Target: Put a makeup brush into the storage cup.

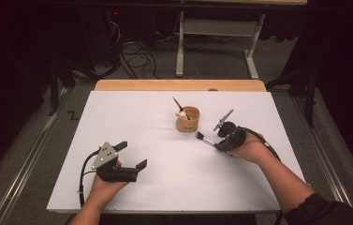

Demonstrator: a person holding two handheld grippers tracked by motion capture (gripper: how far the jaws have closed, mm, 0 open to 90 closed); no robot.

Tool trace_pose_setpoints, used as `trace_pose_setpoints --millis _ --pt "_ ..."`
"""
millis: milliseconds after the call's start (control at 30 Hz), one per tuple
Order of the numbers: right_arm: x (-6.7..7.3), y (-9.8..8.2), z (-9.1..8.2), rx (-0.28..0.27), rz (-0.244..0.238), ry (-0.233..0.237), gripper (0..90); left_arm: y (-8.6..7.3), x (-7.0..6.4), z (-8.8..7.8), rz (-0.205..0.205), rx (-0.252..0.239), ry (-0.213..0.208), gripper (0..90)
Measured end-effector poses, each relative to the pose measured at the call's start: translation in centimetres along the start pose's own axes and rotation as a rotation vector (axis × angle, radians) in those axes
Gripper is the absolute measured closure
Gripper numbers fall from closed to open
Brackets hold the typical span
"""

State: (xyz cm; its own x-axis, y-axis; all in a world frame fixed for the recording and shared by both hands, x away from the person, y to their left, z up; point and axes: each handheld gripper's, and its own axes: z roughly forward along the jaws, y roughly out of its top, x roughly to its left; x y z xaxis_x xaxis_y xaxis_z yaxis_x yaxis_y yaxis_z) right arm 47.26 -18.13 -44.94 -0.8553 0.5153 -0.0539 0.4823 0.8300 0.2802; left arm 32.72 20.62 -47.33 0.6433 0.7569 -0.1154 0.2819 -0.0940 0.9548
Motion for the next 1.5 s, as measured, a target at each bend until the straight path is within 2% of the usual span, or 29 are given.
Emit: trace_pose_setpoints --millis 1000,1333,1500 --pt "-0.08 0.62 -0.06 0.044 -0.017 -0.002 80.3 0.02 -0.01 -0.05 0.0 -0.001 0.0 0.0" --pt "-0.19 0.31 -0.45 0.04 0.003 -0.003 80.3 0.01 0.01 -0.01 0.001 0.001 -0.001 0.0" --pt "-0.17 0.2 -0.7 0.031 -0.009 0.001 80.3 0.01 0.01 -0.01 0.001 0.001 0.0 0.0"
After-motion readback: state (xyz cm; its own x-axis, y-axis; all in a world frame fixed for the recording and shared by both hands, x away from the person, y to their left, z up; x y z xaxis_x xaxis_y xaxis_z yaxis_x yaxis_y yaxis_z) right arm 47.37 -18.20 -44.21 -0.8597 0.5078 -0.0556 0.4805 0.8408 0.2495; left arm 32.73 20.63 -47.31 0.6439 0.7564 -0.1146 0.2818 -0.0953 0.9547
